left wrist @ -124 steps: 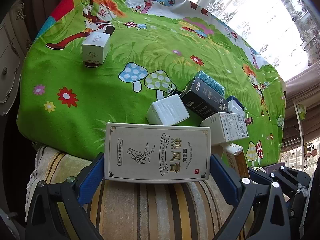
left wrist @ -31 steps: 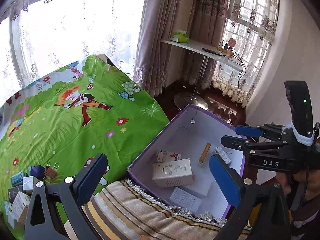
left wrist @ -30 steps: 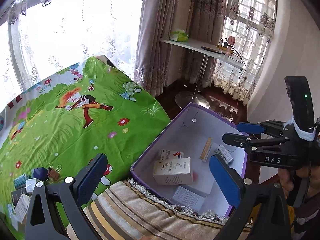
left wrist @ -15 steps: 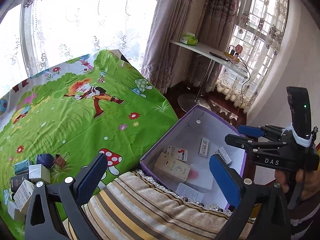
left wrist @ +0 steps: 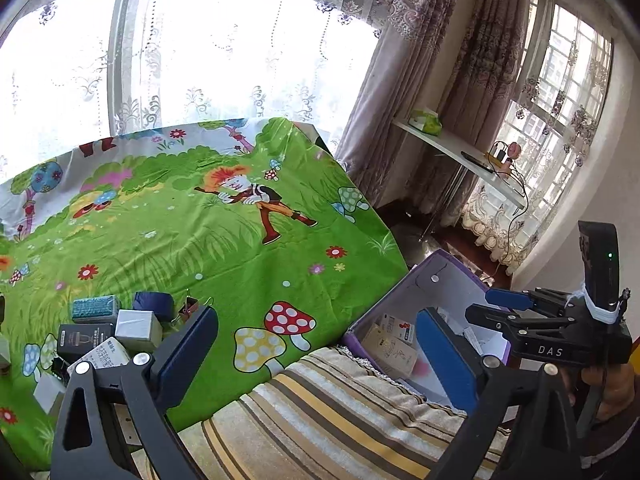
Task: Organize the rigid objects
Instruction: 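Move both open tools back to the boxes on the bed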
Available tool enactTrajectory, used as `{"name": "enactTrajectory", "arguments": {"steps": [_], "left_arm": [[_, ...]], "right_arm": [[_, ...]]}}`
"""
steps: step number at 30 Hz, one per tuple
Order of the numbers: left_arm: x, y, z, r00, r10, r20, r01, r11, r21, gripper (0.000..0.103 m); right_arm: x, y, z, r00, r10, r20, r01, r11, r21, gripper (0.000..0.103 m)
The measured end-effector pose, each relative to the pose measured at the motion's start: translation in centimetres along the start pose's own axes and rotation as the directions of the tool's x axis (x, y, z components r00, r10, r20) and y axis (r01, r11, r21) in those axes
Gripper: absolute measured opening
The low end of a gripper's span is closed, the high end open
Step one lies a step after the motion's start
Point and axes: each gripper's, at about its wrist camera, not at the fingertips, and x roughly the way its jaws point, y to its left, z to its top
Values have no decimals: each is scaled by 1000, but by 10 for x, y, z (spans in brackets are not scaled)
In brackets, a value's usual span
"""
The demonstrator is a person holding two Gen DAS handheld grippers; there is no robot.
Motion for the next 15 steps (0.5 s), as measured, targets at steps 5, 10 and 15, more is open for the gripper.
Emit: {"name": "enactTrajectory", "arguments": {"steps": [5, 10, 15], "left_arm": [[-10, 37, 3, 998, 52, 23, -51, 996, -74, 100], [-22, 73, 5, 993, 108, 38, -102, 985, -136, 100], [-37, 106, 8, 984, 172, 55, -159, 969, -189, 100]], "right_arm": [[8, 25, 9, 999, 35, -7, -36, 999, -15, 61], [16, 62, 21, 997, 74, -4, -74, 995, -67, 61], [22, 101, 38, 992, 122, 19, -120, 988, -100, 62]]}}
